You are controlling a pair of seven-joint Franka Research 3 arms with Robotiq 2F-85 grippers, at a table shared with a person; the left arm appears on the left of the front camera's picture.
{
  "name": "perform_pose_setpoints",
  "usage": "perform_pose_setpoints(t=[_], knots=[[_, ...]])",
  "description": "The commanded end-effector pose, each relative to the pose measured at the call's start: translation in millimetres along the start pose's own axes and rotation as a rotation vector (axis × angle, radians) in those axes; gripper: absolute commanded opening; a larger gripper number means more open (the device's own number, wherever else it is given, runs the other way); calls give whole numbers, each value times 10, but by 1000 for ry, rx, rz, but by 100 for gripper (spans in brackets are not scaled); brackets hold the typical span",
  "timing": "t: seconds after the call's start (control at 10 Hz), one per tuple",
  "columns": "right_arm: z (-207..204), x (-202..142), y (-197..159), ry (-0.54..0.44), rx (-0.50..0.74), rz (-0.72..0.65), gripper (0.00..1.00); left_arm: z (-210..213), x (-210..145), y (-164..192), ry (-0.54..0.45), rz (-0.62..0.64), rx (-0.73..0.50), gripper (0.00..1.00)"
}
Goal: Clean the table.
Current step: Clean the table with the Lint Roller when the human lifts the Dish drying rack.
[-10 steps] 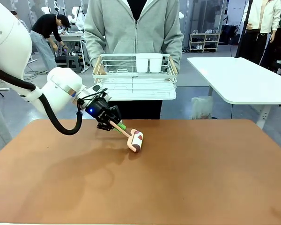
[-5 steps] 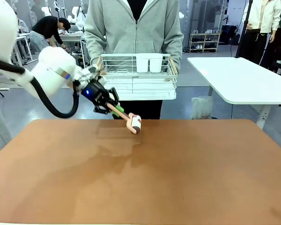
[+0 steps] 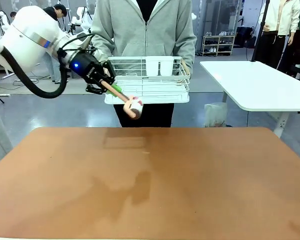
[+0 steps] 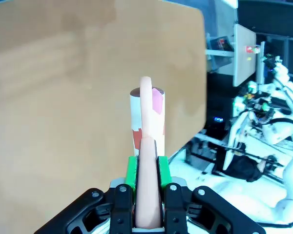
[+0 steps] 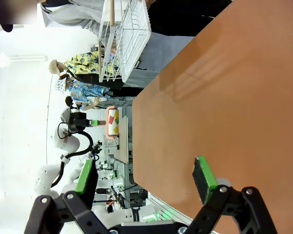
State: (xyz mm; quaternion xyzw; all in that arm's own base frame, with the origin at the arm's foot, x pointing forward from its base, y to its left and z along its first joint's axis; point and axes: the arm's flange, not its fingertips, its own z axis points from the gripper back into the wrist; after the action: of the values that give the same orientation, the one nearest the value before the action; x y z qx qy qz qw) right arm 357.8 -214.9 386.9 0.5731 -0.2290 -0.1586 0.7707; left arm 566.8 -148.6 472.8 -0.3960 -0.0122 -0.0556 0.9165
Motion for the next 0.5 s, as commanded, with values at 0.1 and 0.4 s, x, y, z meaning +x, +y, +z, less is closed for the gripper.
perform_pose_setpoints(t=[0.1, 0.4], knots=[[9, -16, 22, -3, 2, 1, 100, 869, -55, 219, 32, -231, 433, 21], [9, -16, 22, -3, 2, 1, 100, 1678, -185, 653, 10, -119, 655, 21]])
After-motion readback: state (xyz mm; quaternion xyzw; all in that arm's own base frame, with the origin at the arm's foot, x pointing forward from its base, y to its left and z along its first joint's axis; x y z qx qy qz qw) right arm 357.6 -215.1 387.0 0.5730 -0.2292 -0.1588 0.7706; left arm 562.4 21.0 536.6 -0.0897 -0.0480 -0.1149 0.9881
